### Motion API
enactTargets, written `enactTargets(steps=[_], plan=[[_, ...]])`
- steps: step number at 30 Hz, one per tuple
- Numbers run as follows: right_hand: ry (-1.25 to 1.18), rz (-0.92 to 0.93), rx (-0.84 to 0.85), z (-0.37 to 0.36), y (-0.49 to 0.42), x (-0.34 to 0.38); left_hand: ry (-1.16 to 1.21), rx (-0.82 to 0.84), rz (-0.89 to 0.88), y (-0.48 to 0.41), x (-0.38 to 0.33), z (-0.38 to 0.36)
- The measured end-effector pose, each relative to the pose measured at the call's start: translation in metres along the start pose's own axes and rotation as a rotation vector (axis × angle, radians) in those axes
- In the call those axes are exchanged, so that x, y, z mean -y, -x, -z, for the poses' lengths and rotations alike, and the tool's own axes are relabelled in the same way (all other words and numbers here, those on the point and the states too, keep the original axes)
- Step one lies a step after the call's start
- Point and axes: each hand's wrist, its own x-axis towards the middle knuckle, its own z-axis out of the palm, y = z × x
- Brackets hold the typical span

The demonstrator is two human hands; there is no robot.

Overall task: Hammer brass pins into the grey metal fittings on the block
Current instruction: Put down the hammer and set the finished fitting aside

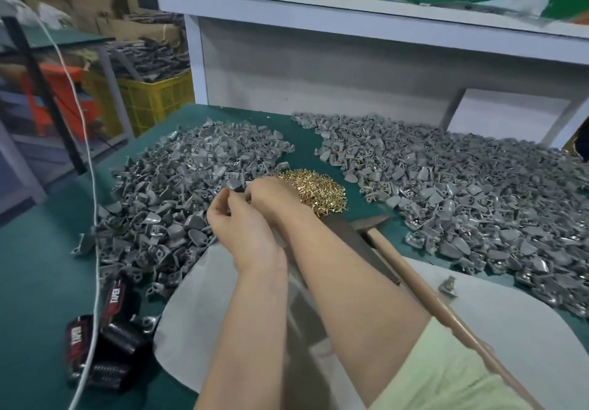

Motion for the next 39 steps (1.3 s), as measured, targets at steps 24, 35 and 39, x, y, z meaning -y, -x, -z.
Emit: enactTargets(steps=[24, 35, 39], plan=[[-1.221, -0.100, -0.328, 0.051, 0.117, -0.077, -0.594, 0.668, -0.351, 0.027, 0.014, -0.005], [-0.204, -0.182, -0.121, 0.017, 0.027, -0.037, 0.227, 0.041, -0.025, -0.003, -0.008, 0.006], [-0.208, -0.015, -0.123, 0.007, 0.001, -0.010, 0.282, -0.030, 0.048, -0.010, -0.008, 0.007]])
